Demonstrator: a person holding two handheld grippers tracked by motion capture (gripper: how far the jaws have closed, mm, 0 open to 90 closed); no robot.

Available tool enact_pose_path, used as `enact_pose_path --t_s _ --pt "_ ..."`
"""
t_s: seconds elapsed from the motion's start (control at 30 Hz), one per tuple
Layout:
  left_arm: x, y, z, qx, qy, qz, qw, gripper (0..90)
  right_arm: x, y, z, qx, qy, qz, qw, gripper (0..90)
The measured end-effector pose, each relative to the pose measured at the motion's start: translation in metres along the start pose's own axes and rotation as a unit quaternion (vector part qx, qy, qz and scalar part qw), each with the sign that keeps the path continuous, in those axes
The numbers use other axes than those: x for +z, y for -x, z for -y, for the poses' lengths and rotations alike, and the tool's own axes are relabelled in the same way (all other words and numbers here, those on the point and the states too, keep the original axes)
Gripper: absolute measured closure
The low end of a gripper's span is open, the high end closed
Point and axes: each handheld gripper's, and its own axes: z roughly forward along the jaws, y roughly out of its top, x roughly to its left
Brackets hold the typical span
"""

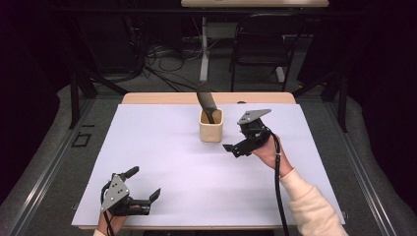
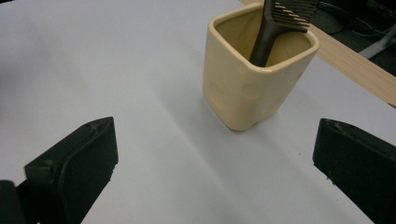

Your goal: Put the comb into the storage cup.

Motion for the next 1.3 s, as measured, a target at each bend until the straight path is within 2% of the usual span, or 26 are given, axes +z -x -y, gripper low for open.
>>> enact_pose_path --t_s 0.57,0.7,0.93,1.17,1.3 --pt "0.000 0.000 0.000 0.000 0.000 0.000 1.0000 0.4 -0.012 -0.006 0.033 -0.003 -0.026 0.014 0.9996 0.0" --pt "0.000 0.000 0.000 -0.001 0.001 0.001 1.0000 0.4 -0.014 -0.008 0.040 -0.007 -0.026 0.018 0.9995 0.0" --pt "0.000 0.000 0.000 0.001 0.000 0.001 1.0000 0.3 -0.016 -0.011 0.055 0.001 -0.028 0.019 0.9994 0.0" --pt "-0.001 0.000 0.000 0.001 0.001 0.001 1.0000 0.4 -0.019 -0.018 0.065 -0.007 -0.031 0.023 0.9992 0.0" --pt "-0.001 0.000 0.000 0.001 0.001 0.001 1.0000 0.4 -0.023 -0.021 0.069 -0.010 -0.023 0.026 0.9994 0.0"
